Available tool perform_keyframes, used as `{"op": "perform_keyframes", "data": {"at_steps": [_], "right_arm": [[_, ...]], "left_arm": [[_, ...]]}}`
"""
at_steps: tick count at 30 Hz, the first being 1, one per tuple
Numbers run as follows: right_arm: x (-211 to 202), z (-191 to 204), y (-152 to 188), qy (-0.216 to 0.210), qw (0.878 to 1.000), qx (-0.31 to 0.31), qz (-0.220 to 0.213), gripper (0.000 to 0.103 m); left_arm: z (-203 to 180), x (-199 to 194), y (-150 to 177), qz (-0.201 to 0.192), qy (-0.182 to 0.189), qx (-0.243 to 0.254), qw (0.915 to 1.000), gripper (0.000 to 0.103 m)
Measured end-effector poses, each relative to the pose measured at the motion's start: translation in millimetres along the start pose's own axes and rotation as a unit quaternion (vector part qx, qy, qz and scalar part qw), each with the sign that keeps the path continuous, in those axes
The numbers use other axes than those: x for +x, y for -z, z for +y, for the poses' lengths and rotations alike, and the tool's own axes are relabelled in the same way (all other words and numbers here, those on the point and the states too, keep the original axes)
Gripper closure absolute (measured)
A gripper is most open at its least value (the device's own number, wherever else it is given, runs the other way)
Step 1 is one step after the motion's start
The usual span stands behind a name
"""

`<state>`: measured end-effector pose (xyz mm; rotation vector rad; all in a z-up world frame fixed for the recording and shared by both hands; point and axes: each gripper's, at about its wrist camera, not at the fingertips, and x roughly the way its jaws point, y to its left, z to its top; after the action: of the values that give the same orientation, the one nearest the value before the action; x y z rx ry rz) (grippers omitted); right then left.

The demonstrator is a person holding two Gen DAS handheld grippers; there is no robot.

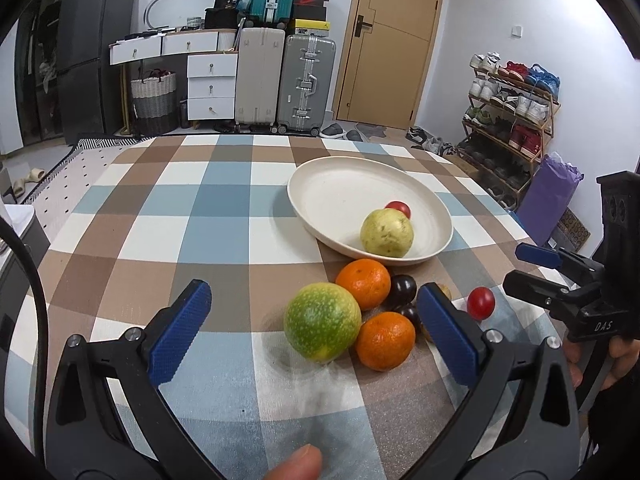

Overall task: Organize fruits
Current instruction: 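Reach the right gripper to the second red tomato and grasp it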

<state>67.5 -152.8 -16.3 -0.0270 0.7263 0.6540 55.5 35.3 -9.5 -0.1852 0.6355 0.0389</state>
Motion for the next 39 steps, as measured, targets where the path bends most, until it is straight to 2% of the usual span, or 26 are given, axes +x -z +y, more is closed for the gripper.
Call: {"op": "perform_keyframes", "data": {"at_steps": [3, 10, 16, 20, 22, 24, 28, 30, 39], "right_arm": [[-0.8, -1.2, 1.9, -0.009, 1.000, 0.005, 0.004, 0.000], [3.1, -0.7, 7.7, 0.000, 1.000, 0.003, 0.024, 0.000], [3.0, 7.5, 14.0, 0.007, 0.999, -0.020, 0.040, 0.000], [6.3, 9.8, 17.5, -0.006, 0.998, -0.027, 0.056, 0.001], [8.5, 10.1, 18.7, -0.011, 0.998, -0.028, 0.062, 0.006], [10.2, 10.2, 18.8, -0.014, 0.997, -0.029, 0.066, 0.019], [12.9, 9.8, 19.4, -0.021, 0.997, -0.028, 0.074, 0.025], [15.3, 9.8, 19.4, -0.031, 0.996, -0.027, 0.082, 0.034], [25.3, 10.6, 19.0, -0.014, 0.994, -0.029, 0.101, 0.050]], "left_arm": [[-1.1, -0.4, 3.2, 0.002, -0.004, 0.006, 1.0000, 0.000], [-6.4, 2.7, 6.2, 0.012, -0.006, 0.018, 0.9998, 0.000], [-6.4, 6.5, 11.0, 0.035, 0.018, 0.015, 0.9991, 0.000], [-10.3, 6.6, 12.1, 0.032, 0.007, 0.025, 0.9992, 0.000], [-10.8, 6.8, 12.1, 0.032, 0.005, 0.025, 0.9991, 0.000], [-11.3, 7.0, 12.3, 0.032, 0.008, 0.024, 0.9992, 0.000], [-13.0, 10.0, 12.9, 0.039, 0.013, 0.027, 0.9988, 0.000], [-13.2, 9.2, 13.5, 0.039, 0.023, 0.027, 0.9986, 0.001], [-24.5, 5.4, 17.4, 0.036, 0.051, 0.046, 0.9970, 0.001]]}}
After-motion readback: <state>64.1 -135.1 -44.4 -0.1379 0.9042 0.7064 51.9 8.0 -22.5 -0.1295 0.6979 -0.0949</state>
